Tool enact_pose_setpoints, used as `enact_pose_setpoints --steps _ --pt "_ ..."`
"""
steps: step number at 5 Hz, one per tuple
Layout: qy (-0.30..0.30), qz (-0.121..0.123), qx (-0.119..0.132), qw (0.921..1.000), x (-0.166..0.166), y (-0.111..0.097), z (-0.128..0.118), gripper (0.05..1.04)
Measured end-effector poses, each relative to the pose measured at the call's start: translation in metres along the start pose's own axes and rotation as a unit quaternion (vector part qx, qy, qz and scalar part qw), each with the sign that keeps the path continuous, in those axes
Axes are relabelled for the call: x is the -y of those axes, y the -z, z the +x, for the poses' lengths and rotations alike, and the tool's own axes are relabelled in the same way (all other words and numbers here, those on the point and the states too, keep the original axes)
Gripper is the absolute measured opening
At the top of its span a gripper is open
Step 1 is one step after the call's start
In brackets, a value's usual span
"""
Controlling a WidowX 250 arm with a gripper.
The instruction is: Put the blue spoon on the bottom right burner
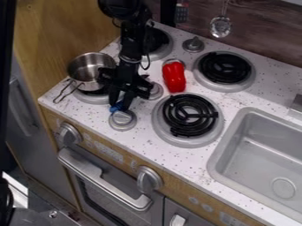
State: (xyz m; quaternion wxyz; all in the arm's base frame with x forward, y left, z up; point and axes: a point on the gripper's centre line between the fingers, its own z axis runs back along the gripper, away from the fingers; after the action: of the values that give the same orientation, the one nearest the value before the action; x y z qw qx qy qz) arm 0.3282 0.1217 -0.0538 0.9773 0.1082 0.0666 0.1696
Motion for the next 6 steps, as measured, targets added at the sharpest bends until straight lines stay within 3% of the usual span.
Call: enact_pose_setpoints --steps 2,3,4,5,6 --pt "-0.003 0.004 0.015 0.9999 0.000 -0.007 0.005 0.095" --pt "-0.010 0.000 0.077 0.9969 -0.001 -0.048 0.017 0.055" --pt "-0.017 -0.013 0.112 0.9935 0.005 -0.075 0.021 0.054" --pt "-0.030 -0.029 0.101 0.9940 0.008 -0.076 0.018 0.075" --pt "-0.046 -0.046 0.086 0.9942 0.008 -0.067 0.013 0.220"
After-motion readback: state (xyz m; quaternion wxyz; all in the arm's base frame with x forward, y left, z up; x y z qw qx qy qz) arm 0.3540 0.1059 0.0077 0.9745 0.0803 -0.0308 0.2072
